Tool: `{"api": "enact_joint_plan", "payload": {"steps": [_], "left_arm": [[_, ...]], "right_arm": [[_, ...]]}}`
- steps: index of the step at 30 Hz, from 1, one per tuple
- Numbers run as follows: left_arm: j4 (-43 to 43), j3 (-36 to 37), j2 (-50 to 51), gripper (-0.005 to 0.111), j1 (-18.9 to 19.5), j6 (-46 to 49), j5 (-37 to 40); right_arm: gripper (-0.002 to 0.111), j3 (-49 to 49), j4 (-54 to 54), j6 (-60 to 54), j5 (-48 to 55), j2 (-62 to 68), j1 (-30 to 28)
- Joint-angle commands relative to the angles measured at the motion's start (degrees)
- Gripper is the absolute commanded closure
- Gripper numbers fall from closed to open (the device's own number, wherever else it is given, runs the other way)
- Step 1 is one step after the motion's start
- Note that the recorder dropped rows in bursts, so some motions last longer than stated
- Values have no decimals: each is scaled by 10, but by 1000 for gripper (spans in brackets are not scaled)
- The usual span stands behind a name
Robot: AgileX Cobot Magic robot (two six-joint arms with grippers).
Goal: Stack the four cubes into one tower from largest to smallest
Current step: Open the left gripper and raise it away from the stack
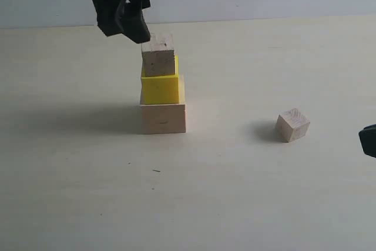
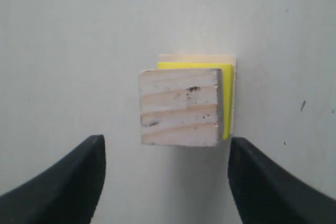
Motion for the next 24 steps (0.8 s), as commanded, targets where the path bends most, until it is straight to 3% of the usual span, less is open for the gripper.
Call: {"api": "enact_joint_plan", "payload": {"steps": [1, 4, 9, 14, 19, 24], "left_arm": [[18, 1, -48, 42, 1, -35, 6], [55, 1, -77, 50, 1, -103, 6], [107, 1, -124, 106, 1, -199, 6], [111, 1, -168, 107, 1, -288, 6], [100, 3, -222, 107, 1, -367, 6], [118, 67, -315, 107, 1, -413, 6]], "right_arm": [[108, 2, -4, -3, -9, -2, 0], [108, 2, -26, -3, -36, -2, 0], [108, 2, -76, 30, -94, 0, 0], [108, 2, -152, 38, -113, 20, 0], [108, 2, -276, 135, -124, 56, 0], [108, 2, -263, 137, -141, 73, 0]]}}
